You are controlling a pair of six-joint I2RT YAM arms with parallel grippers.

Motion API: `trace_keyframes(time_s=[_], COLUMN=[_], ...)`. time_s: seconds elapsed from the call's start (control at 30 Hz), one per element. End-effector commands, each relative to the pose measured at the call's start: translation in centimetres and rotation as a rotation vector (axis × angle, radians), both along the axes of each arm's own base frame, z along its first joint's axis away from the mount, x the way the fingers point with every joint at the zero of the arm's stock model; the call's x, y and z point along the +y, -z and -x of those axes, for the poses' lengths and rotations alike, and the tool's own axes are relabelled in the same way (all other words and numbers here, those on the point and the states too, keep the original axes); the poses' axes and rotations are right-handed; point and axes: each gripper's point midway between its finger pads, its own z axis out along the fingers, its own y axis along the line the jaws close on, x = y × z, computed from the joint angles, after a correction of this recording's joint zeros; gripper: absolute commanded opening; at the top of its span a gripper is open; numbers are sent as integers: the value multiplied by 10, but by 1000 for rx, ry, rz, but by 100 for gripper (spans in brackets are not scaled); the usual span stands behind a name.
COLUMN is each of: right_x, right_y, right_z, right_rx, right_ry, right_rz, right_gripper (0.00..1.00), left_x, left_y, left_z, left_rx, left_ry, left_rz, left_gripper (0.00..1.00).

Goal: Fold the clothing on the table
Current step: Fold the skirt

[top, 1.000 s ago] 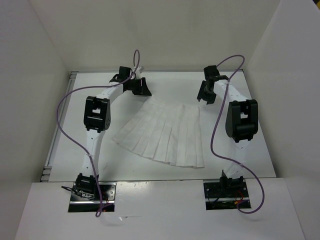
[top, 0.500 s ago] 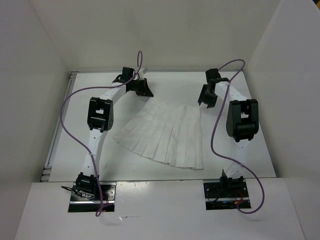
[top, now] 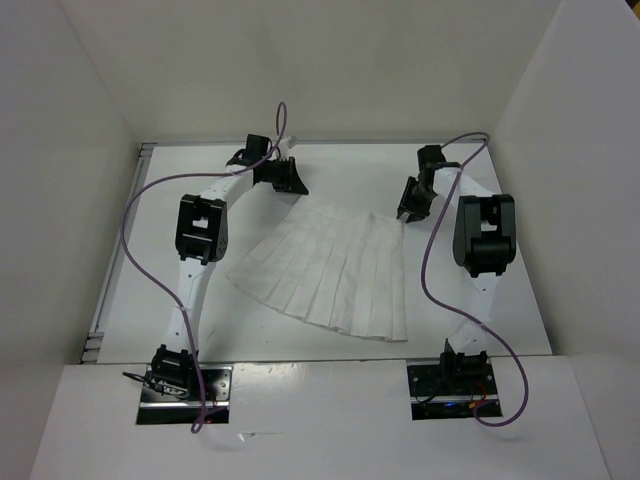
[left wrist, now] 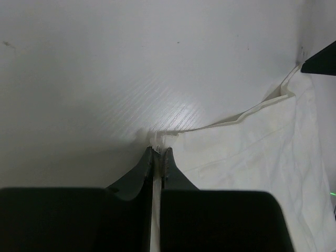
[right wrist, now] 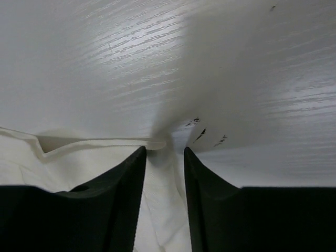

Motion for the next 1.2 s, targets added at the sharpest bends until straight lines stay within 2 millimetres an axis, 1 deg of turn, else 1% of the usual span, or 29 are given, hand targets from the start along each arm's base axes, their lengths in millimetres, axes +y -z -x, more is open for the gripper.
trace_keyframes(time_s=[0.0, 0.03, 0.13, 0.17, 0.23, 0.27, 0.33, 0.37, 0.4, 0.43, 0.47, 0.5, 0.53, 0.57, 0.6, 0.67, 0.7, 0.73, 0.77, 0.8, 0.83, 0.87, 0.9, 0.93, 0.97, 1.0, 1.07, 1.13, 1.17], right_x=[13, 15, 21, 21, 15, 14, 2, 0, -2, -3, -5, -5, -5, -4, -4, -2, 7, 7, 15, 23, 28, 38, 42, 45, 54, 52, 59, 63, 66], right_y=[19, 24, 30, 30, 26, 20, 4, -18, -26, -37, -57, -67, -82, -100, -113, -133, -143, -149, -150, -163, -155, -156, -167, -160, -161, -166, -179, -189, -188], right_z=[9, 11, 17, 17, 15, 7, -10, -28, -35, -44, -59, -66, -73, -81, -86, -91, -89, -88, -83, -80, -70, -64, -57, -46, -37, -25, -5, 5, 14], right_rx=[35, 45, 64, 65, 53, 31, -26, -91, -109, -140, -193, -221, -258, -294, -325, -365, -382, -393, -383, -406, -376, -372, -390, -367, -361, -362, -374, -394, -383], right_ry=[-31, -36, -56, -56, -36, -24, 2, 17, 22, 37, 43, 53, 53, 53, 53, 54, 36, 36, 17, 0, -22, -40, -50, -66, -88, -88, -112, -124, -134], right_rz=[-71, -85, -115, -115, -86, -78, -34, -25, -15, -9, 0, -6, -8, -10, -12, -30, -45, -45, -57, -70, -74, -77, -80, -75, -90, -90, -117, -120, -122], right_gripper=[38, 28, 12, 2, 0, 0, 0, 0, 0, 0, 0, 0, 0, 0, 0, 0, 0, 0, 0, 0, 0, 0, 0, 0, 0, 0, 0, 0, 0], left_x=[2, 3, 3, 3, 6, 10, 13, 17, 16, 13, 18, 17, 15, 22, 28, 28, 34, 35, 36, 37, 36, 38, 39, 40, 41, 45, 50, 52, 60], left_y=[11, 12, 12, 11, 7, 1, -26, -32, -40, -89, -87, -105, -153, -138, -152, -170, -176, -173, -166, -162, -160, -154, -149, -147, -143, -163, -176, -188, -199], left_z=[2, 1, 1, 1, 0, -5, -21, -29, -32, -50, -59, -61, -67, -68, -73, -74, -73, -72, -68, -67, -62, -55, -53, -46, -42, -37, -27, -22, -15], left_rx=[1, 0, 0, 11, 38, 38, -1, 3, 10, -100, -93, -113, -226, -148, -184, -225, -232, -227, -197, -200, -185, -145, -150, -129, -106, -127, -125, -142, -145], left_ry=[9, 3, 3, -4, -23, -37, -69, -97, -105, -106, -128, -135, -135, -166, -178, -174, -179, -177, -174, -165, -153, -150, -134, -128, -129, -123, -126, -138, -156], left_rz=[-35, -42, -42, -37, -2, 15, 45, 65, 74, 104, 117, 133, 169, 202, 218, 226, 220, 212, 195, 179, 172, 155, 132, 117, 113, 126, 137, 131, 126], left_gripper=[0, 0, 0, 0, 0, 0, 0, 0, 0, 0, 0, 0, 0, 0, 0, 0, 0, 0, 0, 0, 0, 0, 0, 0, 0, 0, 0, 0, 0])
